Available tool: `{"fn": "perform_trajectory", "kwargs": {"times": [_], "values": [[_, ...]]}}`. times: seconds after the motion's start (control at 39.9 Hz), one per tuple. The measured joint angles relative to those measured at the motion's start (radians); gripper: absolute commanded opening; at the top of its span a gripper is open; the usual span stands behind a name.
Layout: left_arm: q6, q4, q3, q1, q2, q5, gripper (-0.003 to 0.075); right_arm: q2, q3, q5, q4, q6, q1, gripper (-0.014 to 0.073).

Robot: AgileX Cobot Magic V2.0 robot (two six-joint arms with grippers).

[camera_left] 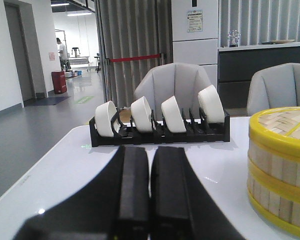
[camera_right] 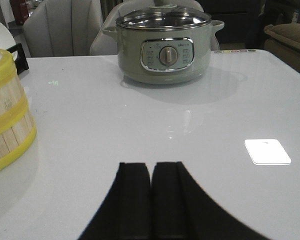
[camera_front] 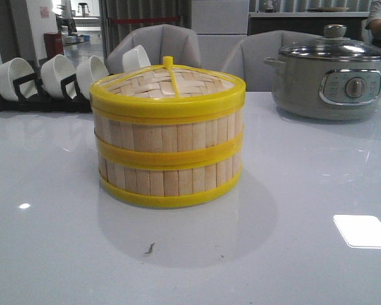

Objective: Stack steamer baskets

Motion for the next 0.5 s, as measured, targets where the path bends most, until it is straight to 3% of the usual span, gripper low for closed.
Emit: {"fn": "perform_trajectory", "kwargs": {"times": [0.23, 0.5], "values": [[0.0, 0.0, 0.0, 0.0, 0.0, 0.0, 0.0084, 0.0, 0.0, -0.034, 0.017, -0.004, 0.0, 0.005], [0.0, 0.0, 0.0, 0.0, 0.0, 0.0, 0.0084, 0.0, 0.0, -0.038, 0.099, -0.109, 0.0, 0.005]]}}
